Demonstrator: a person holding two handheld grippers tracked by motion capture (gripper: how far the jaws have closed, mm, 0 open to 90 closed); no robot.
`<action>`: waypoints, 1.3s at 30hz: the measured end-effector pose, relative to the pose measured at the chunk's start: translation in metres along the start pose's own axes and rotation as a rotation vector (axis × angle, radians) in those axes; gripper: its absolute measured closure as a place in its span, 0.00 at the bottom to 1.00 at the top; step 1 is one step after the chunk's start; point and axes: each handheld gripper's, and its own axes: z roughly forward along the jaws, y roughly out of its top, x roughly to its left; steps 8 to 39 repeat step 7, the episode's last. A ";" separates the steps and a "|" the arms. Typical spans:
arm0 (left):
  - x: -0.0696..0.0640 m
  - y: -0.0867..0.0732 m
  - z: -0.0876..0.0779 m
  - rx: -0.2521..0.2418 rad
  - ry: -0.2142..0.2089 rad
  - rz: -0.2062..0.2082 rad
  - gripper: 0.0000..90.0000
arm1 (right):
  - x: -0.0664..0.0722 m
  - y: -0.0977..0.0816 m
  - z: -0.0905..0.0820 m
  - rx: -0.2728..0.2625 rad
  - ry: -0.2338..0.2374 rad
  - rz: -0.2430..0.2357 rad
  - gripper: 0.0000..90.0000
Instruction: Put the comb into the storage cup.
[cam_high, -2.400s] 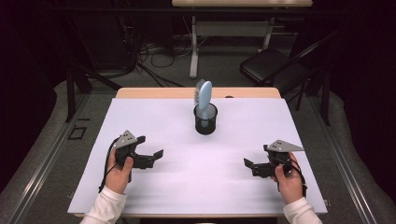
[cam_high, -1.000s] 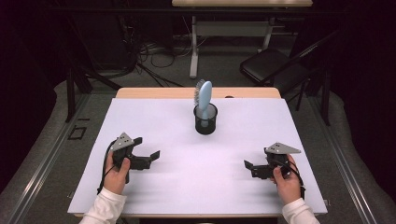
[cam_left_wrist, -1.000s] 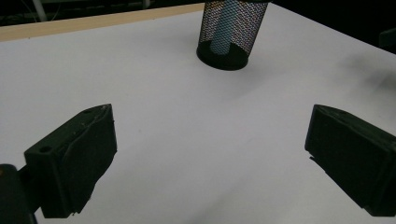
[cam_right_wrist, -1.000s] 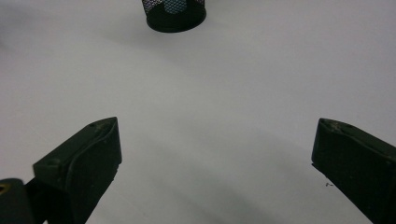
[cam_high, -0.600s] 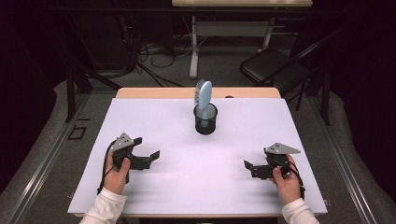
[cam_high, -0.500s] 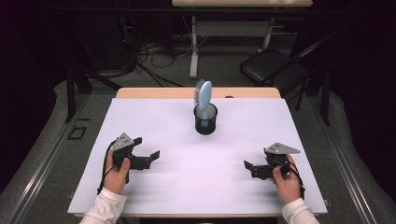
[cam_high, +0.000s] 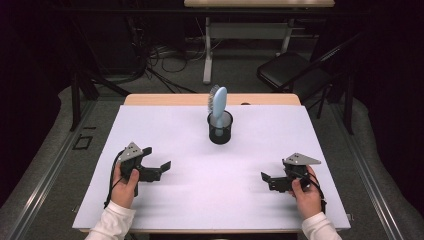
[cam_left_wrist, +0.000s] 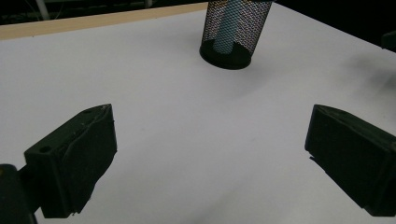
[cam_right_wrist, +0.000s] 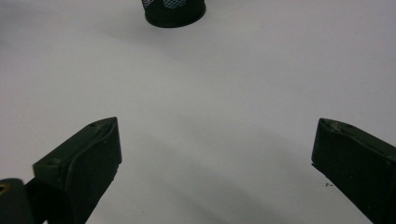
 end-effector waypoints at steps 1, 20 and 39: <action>0.000 0.000 0.000 0.000 0.001 0.000 0.03 | 0.000 0.000 0.000 0.002 0.000 -0.001 0.01; 0.001 0.001 0.000 -0.007 0.004 -0.006 0.03 | 0.000 0.000 0.001 0.000 0.002 0.003 0.01; 0.001 0.001 0.000 -0.007 0.004 -0.006 0.03 | 0.000 0.000 0.001 0.000 0.002 0.003 0.01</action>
